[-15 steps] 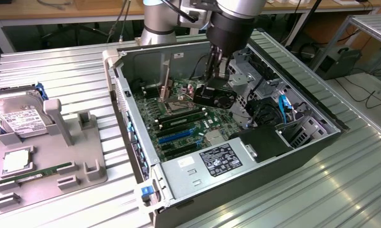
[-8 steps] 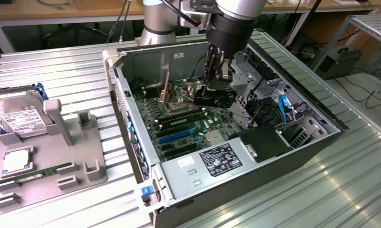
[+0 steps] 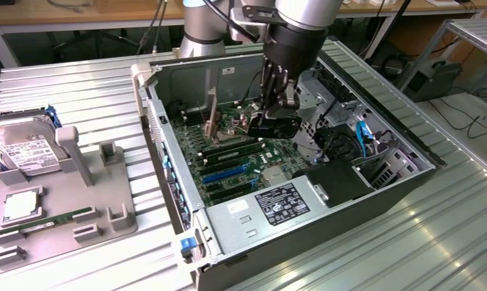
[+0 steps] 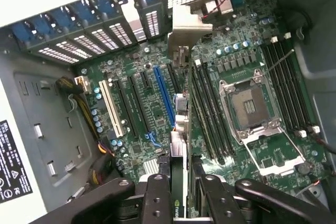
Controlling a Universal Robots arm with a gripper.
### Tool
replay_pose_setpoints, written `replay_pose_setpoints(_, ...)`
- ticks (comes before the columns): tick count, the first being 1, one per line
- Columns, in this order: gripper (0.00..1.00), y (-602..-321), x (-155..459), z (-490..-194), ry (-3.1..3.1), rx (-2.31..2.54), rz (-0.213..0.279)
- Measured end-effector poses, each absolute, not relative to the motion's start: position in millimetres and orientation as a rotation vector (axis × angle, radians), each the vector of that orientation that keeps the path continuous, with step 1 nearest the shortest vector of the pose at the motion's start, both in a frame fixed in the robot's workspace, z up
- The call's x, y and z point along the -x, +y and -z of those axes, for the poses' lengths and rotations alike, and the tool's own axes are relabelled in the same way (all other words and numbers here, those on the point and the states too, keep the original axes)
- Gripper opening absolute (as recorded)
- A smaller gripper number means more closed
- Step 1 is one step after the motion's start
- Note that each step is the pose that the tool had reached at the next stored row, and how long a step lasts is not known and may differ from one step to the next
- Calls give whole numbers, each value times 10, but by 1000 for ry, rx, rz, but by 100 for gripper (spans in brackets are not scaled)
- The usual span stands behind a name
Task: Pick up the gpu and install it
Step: 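Insert the gpu into the slot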
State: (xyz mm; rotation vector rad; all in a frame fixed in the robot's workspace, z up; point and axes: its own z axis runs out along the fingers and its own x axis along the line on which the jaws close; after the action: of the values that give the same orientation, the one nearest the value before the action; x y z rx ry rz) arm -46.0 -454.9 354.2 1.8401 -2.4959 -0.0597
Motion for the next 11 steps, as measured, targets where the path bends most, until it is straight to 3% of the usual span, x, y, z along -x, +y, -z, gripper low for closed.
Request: replay_pose_setpoints(11,26,-4550,460,-3484,-2360,-2016,56)
